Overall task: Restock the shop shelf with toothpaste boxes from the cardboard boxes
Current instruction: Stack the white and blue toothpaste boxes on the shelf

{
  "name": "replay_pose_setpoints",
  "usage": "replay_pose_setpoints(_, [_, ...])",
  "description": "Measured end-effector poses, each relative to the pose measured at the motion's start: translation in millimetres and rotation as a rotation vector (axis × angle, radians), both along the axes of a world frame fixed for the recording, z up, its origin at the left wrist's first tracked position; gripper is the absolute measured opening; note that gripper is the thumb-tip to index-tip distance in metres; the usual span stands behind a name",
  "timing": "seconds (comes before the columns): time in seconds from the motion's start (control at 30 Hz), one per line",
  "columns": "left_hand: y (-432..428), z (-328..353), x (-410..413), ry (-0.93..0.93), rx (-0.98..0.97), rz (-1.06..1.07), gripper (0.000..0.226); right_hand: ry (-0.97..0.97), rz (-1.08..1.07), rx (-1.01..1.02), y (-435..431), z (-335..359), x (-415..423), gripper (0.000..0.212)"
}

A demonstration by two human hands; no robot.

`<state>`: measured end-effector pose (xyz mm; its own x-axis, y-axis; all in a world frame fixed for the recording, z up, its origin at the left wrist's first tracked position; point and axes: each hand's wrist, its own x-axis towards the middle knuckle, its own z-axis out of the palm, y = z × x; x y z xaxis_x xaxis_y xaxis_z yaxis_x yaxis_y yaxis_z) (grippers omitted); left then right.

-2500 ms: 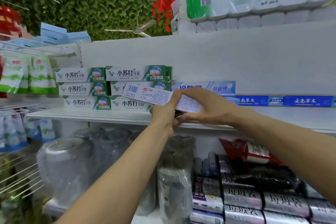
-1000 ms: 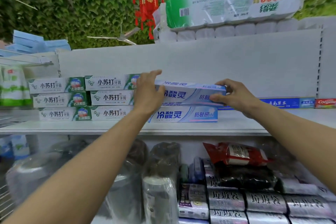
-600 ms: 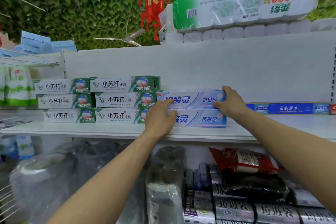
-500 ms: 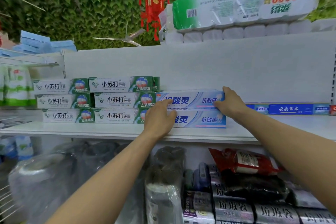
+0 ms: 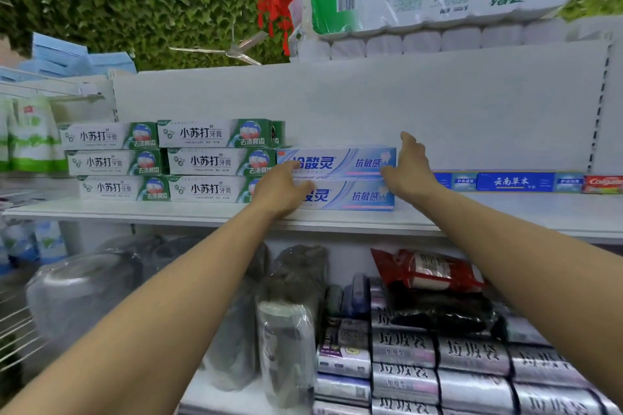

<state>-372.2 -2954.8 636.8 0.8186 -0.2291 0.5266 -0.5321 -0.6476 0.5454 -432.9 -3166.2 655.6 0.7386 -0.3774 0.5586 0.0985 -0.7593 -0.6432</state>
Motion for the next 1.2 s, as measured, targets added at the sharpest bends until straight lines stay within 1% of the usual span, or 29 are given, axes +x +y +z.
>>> replay_pose_setpoints(0.07, [2.9,-3.2,-14.5,-0.021,-0.095,0.004,0.052,-0.063,-0.02,-0.165,5.8,-6.9,-16.4,0.055])
replay_pose_setpoints(0.17, [10.8,-14.1,-43.8,-0.108,-0.189,0.0,0.04,-0.067,0.046,-0.346,15.5,-19.9,-37.6,0.042])
replay_pose_setpoints(0.23, [20.4,-25.7,-64.6,-0.123,-0.224,-0.004,0.033,-0.064,0.092,-0.415,23.9,-30.8,-50.7,0.042])
replay_pose_setpoints(0.3, [34.4,-41.0,-83.0,-0.092,-0.254,-0.002,0.027,-0.075,0.123,-0.474,33.7,-43.5,-63.8,0.045])
replay_pose_setpoints(0.4, [61.0,-67.6,-106.3,-0.049,-0.234,0.037,0.024,-0.103,0.152,-0.595,51.5,-63.8,-79.0,0.047])
replay_pose_setpoints(0.57, [119.7,-109.9,-128.8,0.017,-0.139,0.107,0.027,-0.067,0.262,-0.732,101.3,-100.5,-93.2,0.049])
replay_pose_setpoints(0.7, [181.7,-142.2,-135.8,0.09,-0.079,0.139,0.026,-0.007,0.358,-0.717,165.2,-138.1,-93.1,0.045])
replay_pose_setpoints(0.83, [260.3,-182.5,-136.6,0.197,-0.058,0.171,0.025,0.111,0.465,-0.675,248.1,-185.6,-84.3,0.045])
replay_pose_setpoints(1.0, [370.7,-246.4,-134.3,0.347,0.008,0.227,0.027,0.3,0.556,-0.553,357.0,-251.0,-73.1,0.042])
replay_pose_setpoints(1.1, [434.5,-291.3,-131.2,0.478,-0.004,0.246,0.026,0.401,0.601,-0.485,417.9,-297.4,-62.6,0.036])
replay_pose_setpoints(1.2, [480.8,-334.7,-130.3,0.603,-0.059,0.274,0.02,0.553,0.618,-0.381,462.7,-339.8,-57.5,0.036])
